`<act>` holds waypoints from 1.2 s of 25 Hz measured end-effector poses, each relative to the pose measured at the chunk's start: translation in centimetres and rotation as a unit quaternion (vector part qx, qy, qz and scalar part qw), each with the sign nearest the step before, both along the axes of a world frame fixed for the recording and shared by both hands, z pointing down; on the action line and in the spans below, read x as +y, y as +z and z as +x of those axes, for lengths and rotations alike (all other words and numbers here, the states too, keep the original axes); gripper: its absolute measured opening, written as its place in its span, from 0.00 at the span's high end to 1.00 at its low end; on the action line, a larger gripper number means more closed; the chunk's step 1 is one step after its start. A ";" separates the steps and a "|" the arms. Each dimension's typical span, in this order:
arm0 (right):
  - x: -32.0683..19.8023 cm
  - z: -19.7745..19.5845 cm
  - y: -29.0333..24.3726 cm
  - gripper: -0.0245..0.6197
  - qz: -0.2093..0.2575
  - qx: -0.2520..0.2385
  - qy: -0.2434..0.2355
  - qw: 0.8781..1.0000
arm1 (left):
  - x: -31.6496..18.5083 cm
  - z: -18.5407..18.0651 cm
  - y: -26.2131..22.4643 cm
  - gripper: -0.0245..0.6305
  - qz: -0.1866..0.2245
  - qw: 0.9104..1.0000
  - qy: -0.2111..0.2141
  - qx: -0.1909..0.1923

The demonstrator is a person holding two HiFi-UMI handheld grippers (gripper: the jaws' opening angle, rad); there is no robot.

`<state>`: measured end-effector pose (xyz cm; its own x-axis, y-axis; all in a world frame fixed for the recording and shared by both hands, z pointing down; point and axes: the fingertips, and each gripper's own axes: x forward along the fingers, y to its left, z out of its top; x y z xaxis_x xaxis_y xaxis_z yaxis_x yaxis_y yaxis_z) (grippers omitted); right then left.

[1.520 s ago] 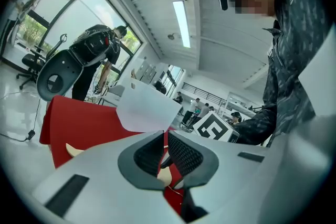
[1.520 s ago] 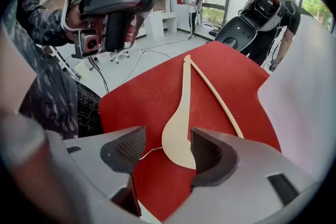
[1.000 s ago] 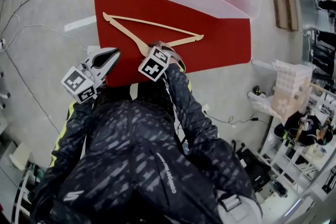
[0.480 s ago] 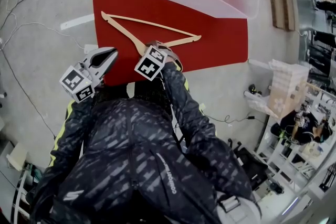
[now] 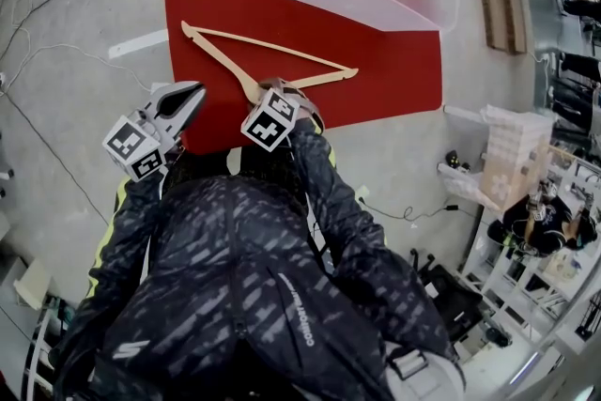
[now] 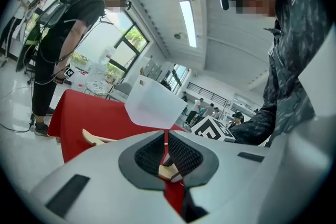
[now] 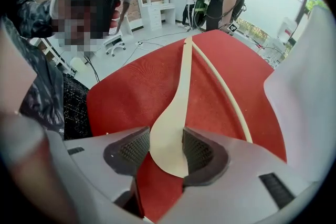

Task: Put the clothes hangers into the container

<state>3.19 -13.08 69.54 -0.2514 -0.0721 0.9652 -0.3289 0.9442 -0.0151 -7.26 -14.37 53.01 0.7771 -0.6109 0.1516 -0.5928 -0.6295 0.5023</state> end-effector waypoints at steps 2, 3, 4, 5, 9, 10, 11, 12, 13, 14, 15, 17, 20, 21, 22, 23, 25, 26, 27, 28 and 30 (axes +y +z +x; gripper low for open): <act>0.2 0.0 -0.8 0.65 0.015 -0.006 -0.001 1.000 | 0.2 0.0 -0.1 0.94 0.000 1.000 0.001 -0.003; 0.2 0.0 -1.2 0.65 0.023 -0.008 0.000 1.000 | 0.3 0.0 -0.2 0.94 0.000 1.000 0.001 -0.005; 0.2 0.0 -1.6 0.65 0.031 -0.011 0.002 0.999 | 0.3 0.1 -0.2 0.94 0.001 1.000 0.002 -0.005; 0.1 0.1 -2.0 0.65 0.041 -0.014 0.006 0.999 | 0.3 0.2 -0.3 0.94 0.003 1.000 0.003 -0.005; -0.8 0.0 -4.2 0.65 0.078 -0.029 0.027 0.996 | 0.1 0.9 -0.9 0.94 0.012 1.000 0.014 -0.006; -0.9 0.0 -4.7 0.65 0.084 -0.031 0.030 0.996 | 0.2 1.0 -1.1 0.94 0.013 1.000 0.017 -0.006; -0.9 0.0 -5.2 0.65 0.089 -0.033 0.033 0.995 | 0.3 1.2 -1.3 0.94 0.015 1.000 0.020 -0.007; -0.9 0.1 -5.7 0.65 0.094 -0.034 0.036 0.994 | 0.4 1.4 -1.5 0.94 0.018 1.000 0.023 -0.007; -1.1 0.1 -6.1 0.65 0.099 -0.036 0.039 0.994 | 0.4 1.5 -1.6 0.94 0.022 0.999 0.026 -0.009; -1.3 0.1 -6.6 0.65 0.105 -0.040 0.044 0.993 | 0.3 1.6 -1.8 0.94 0.027 0.999 0.029 -0.010; -1.5 0.1 -7.1 0.65 0.111 -0.044 0.049 0.992 | 0.2 1.7 -2.0 0.94 0.029 0.999 0.031 -0.009; -1.8 0.0 -8.4 0.65 0.120 -0.054 0.057 0.990 | 0.1 1.9 -2.5 0.94 0.032 0.999 0.032 -0.008; -2.5 0.6 -10.7 0.65 0.141 -0.063 0.068 0.986 | 0.0 2.4 -3.3 0.94 0.036 0.999 0.036 -0.007; -2.9 0.7 -11.5 0.65 0.149 -0.068 0.073 0.984 | -0.1 2.5 -3.4 0.94 0.038 0.999 0.038 -0.007; -3.3 0.9 -12.3 0.65 0.155 -0.072 0.078 0.982 | -0.3 2.6 -3.6 0.94 0.040 0.998 0.040 -0.007; -3.6 0.9 -13.1 0.65 0.162 -0.077 0.082 0.980 | -0.3 2.7 -3.7 0.94 0.041 0.998 0.042 -0.007; -4.2 1.0 -14.5 0.65 0.178 -0.083 0.088 0.977 | -0.5 2.8 -3.9 0.94 0.047 0.998 0.046 -0.008; -4.5 1.1 -15.2 0.65 0.187 -0.084 0.089 0.975 | -0.6 2.8 -4.1 0.94 0.051 0.997 0.049 -0.008; -4.8 1.1 -15.9 0.65 0.197 -0.085 0.091 0.973 | -0.6 2.8 -4.3 0.94 0.054 0.997 0.051 -0.008; -5.0 1.1 -16.6 0.65 0.206 -0.087 0.092 0.970 | -0.7 2.8 -4.4 0.94 0.055 0.997 0.053 -0.008; -5.5 1.1 -18.0 0.65 0.222 -0.091 0.095 0.966 | -0.8 2.8 -4.4 0.94 0.057 0.997 0.055 -0.008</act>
